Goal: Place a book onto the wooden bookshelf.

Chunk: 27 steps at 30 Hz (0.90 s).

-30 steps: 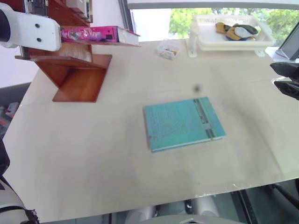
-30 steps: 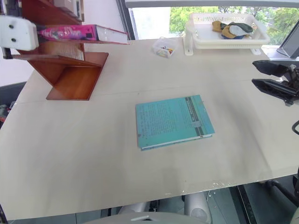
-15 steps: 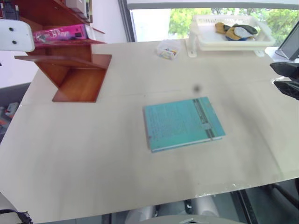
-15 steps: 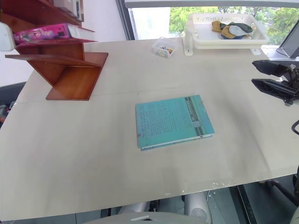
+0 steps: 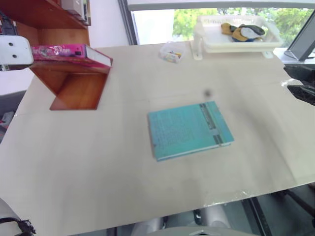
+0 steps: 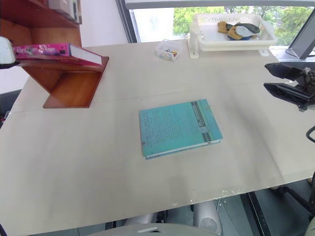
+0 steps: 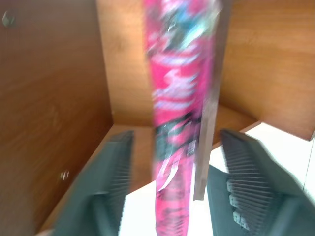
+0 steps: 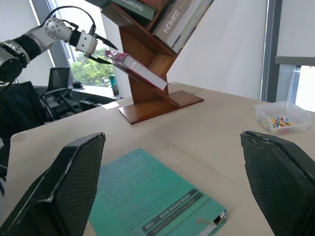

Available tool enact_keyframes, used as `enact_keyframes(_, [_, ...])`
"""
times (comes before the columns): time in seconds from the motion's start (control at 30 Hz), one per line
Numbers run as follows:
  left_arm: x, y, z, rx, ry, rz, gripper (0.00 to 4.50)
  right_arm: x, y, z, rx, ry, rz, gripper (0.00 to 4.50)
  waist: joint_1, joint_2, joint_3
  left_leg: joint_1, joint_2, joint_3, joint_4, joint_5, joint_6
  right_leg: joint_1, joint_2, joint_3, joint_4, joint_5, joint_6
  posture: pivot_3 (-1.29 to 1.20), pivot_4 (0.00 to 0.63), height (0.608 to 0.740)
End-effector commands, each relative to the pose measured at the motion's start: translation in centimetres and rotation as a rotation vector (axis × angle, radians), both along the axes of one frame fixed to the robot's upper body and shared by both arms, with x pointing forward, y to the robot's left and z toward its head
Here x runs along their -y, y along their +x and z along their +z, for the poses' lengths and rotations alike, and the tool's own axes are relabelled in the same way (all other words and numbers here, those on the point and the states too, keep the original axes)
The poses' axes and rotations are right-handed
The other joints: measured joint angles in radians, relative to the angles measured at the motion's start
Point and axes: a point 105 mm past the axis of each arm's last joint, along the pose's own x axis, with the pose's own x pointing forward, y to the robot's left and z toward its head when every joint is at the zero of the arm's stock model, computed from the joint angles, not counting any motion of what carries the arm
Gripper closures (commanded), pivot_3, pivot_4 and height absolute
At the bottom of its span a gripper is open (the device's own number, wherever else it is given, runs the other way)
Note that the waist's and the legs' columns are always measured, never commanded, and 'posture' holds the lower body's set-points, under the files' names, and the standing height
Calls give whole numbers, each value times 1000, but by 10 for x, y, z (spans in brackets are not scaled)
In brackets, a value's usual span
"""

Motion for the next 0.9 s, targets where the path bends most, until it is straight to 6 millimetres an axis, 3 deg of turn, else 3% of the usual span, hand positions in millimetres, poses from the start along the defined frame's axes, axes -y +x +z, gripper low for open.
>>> enact_keyframes(0.03, [-20, -14, 13, 70, -4, 80, 54, 2, -9, 16, 87, 6, 1, 0, 2, 0, 0, 0, 0, 0, 0, 0, 0, 0, 0, 0, 0, 0, 0, 0, 150, 740])
enact_keyframes(0.17, [-46, -32, 9, 87, -39, 178, 54, 4, -11, 15, 85, 4, -8, 0, -3, 0, 0, 0, 0, 0, -1, 0, 0, 0, 0, 0, 0, 0, 0, 0, 150, 740])
enact_keyframes(0.27, [-46, -38, 17, 152, -121, 157, 54, 5, -12, 13, 81, 1, -18, 0, -2, 0, 0, 0, 0, 0, 0, 0, 0, 0, 0, 0, 0, 0, 0, 0, 150, 740])
enact_keyframes(0.33, [-37, -38, 23, 207, -235, 81, 54, 6, -13, 14, 81, 1, -19, 0, 1, 0, 0, 0, 0, 0, 0, 0, 0, 0, 0, 0, 0, 0, 0, 0, 150, 740])
enact_keyframes(0.4, [-21, -35, 30, 290, -457, -64, 54, 6, -14, 14, 82, 1, -18, 0, 6, 0, 0, 0, 0, -1, 2, 0, 0, 0, -1, -1, 0, 0, 0, 0, 150, 740])
enact_keyframes(0.53, [-13, -45, 36, 377, -793, -239, 54, 6, -16, 13, 82, 12, -12, 0, 8, 0, 0, 0, 0, -1, 4, 0, 0, 0, -1, -1, 0, 0, 0, 0, 150, 740])
enact_keyframes(0.73, [27, -54, 43, 259, -1149, -538, 54, 0, -18, 15, 78, 13, 34, 0, 0, 0, 0, -2, 1, -2, 8, -1, 1, 0, -1, -2, 1, 0, 0, 0, 150, 740])
enact_keyframes(0.9, [68, -68, 30, 80, -1362, -678, 54, 0, -22, 10, 35, 20, 45, 0, -1, 0, 0, -2, 1, -2, 10, -2, 2, 0, -2, 0, 2, 0, 0, 0, 150, 740])
